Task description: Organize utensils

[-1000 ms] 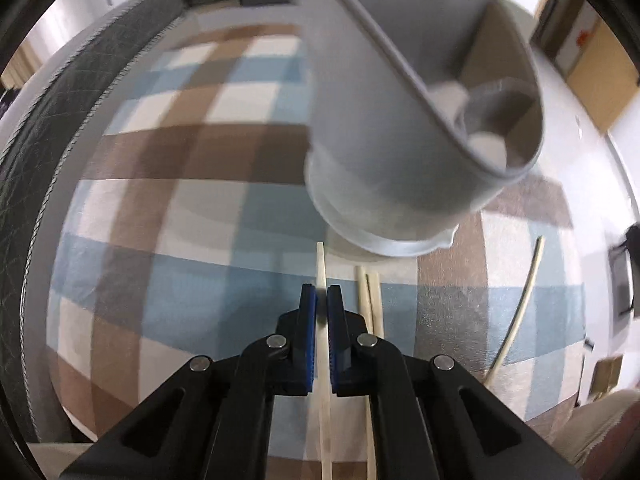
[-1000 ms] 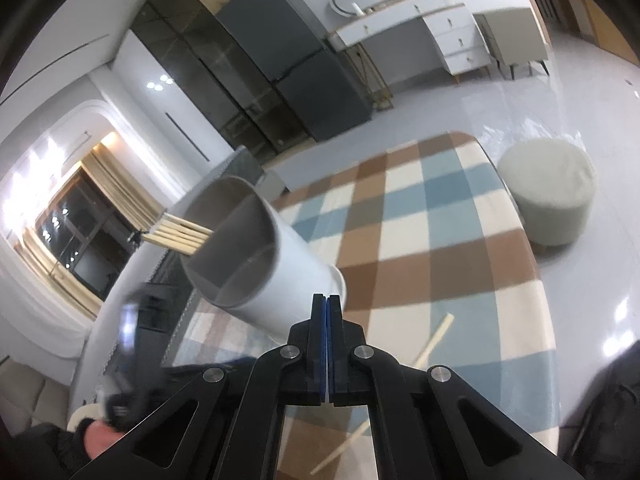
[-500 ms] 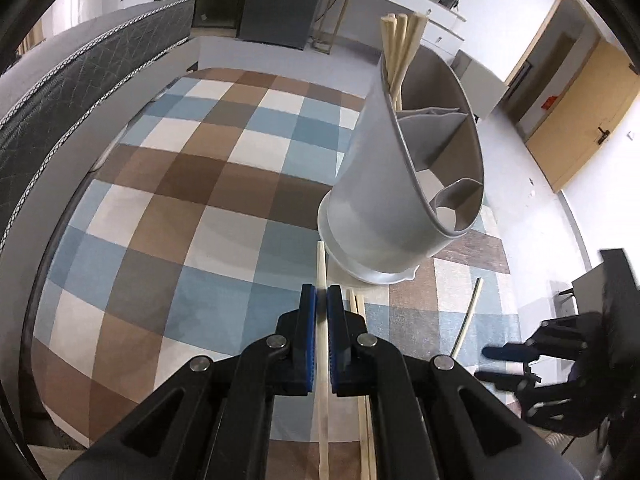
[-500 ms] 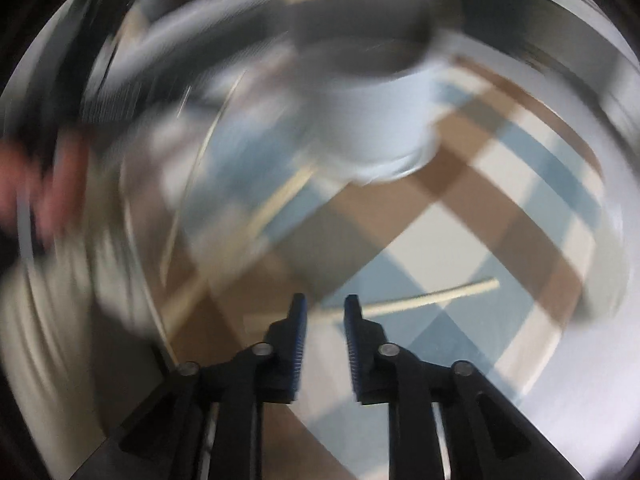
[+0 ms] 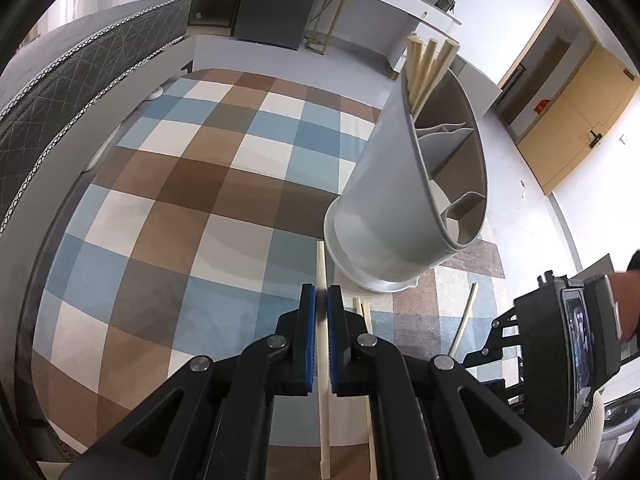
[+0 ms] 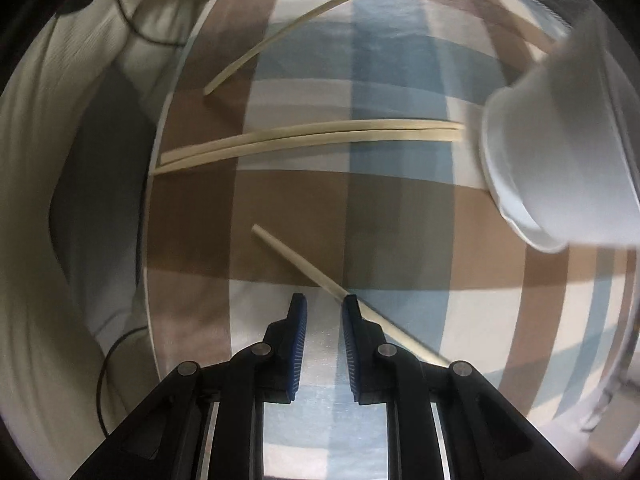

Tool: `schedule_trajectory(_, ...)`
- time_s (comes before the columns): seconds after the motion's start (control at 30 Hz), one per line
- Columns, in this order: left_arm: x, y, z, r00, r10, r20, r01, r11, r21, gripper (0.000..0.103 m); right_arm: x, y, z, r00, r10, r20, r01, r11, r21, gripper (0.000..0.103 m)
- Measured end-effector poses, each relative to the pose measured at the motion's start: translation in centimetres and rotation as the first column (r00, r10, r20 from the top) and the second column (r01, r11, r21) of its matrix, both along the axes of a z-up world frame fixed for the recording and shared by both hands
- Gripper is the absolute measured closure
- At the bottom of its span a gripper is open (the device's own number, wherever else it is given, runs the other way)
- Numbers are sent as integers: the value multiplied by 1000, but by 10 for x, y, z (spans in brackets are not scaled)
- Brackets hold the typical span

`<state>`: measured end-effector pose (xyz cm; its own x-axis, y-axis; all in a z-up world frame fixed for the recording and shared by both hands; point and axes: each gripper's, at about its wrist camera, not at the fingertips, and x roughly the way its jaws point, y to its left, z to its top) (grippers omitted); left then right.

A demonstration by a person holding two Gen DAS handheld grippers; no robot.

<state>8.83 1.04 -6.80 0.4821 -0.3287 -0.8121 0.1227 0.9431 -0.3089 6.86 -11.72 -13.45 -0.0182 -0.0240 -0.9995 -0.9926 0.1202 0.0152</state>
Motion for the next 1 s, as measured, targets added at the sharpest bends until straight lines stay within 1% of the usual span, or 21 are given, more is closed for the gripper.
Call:
schedule_trajectory(0.07, 1, 3, 0, 1000, 5, -3, -5, 1000, -1, 102, -2, 4, -2, 999, 36, 0, -36, 999, -16, 86)
schedule_trajectory(0.13, 2, 7, 0, 1000, 13, -6, -13, 1000, -5, 102, -3, 10, -3, 999, 41, -18, -41, 999, -9, 85)
schedule_trajectory(0.17, 3, 8, -1, 1000, 18, -7, -18, 1000, -3, 102, -3, 12, -3, 999, 31, -25, -31, 1000, 2, 86)
schedule_trajectory(0.2, 3, 10, -1, 1000, 24, -10, -24, 1000, -3, 102, -2, 14, -3, 999, 6, -35, -5, 1000, 19, 90)
schedule_trajectory(0.23, 4, 12, -2, 999, 30, -12, -30, 1000, -5, 102, 0, 13, -3, 999, -15, -38, 16, 999, 32, 101)
schedule_trajectory(0.27, 4, 14, -2, 999, 39, -14, -39, 999, -7, 102, 4, 14, -4, 998, -55, -27, 56, 997, 50, 103)
schedule_trajectory(0.33, 4, 17, -2, 999, 49, -21, -49, 999, -14, 102, 12, 15, -4, 988, -147, -54, 151, 984, 91, 103)
schedule_trajectory(0.4, 4, 18, -1, 998, 54, -19, -55, 998, -19, 102, 14, 15, -4, 972, -231, -51, 236, 962, 140, 103)
schedule_trajectory(0.5, 1, 16, 0, 999, 50, -15, -51, 999, -17, 102, 9, 11, -5, 960, -278, -32, 279, 944, 174, 103)
schedule_trajectory(0.6, -2, 14, 1, 999, 42, -11, -42, 999, -12, 102, 1, 3, -10, 952, -301, -55, 306, 940, 152, 103)
schedule_trajectory(0.63, -2, 15, 2, 999, 44, -10, -44, 999, -12, 102, -3, 2, -10, 953, -297, -58, 303, 941, 148, 103)
schedule_trajectory(0.67, -3, 16, 2, 999, 46, -12, -46, 999, -16, 102, -7, 2, -7, 958, -283, -46, 286, 944, 164, 103)
schedule_trajectory(0.7, -3, 17, 3, 999, 48, -14, -48, 999, -22, 102, -11, 4, -1, 966, -257, -9, 255, 948, 190, 102)
schedule_trajectory(0.73, -3, 18, 3, 999, 52, -13, -52, 998, -28, 102, -15, 6, 1, 972, -234, 19, 226, 955, 191, 98)
schedule_trajectory(0.8, -4, 20, 3, 998, 53, -14, -54, 998, -30, 102, -21, 15, 2, 985, -163, 61, 151, 974, 172, 85)
schedule_trajectory(0.83, -4, 21, 3, 998, 54, -15, -54, 998, -29, 102, -24, 22, 0, 988, -139, 71, 127, 980, 156, 75)
schedule_trajectory(0.87, -4, 21, 3, 998, 53, -16, -53, 998, -29, 102, -27, 27, -3, 992, -104, 71, 94, 986, 136, 73)
schedule_trajectory(0.97, -3, 23, 3, 998, 56, -16, -56, 998, -31, 102, -26, 46, -10, 996, -3, 94, -5, 996, 87, 73)
schedule_trajectory(1.0, -3, 24, 3, 998, 57, -19, -57, 998, -33, 102, -22, 48, -14, 996, 11, 93, -19, 996, 81, 73)
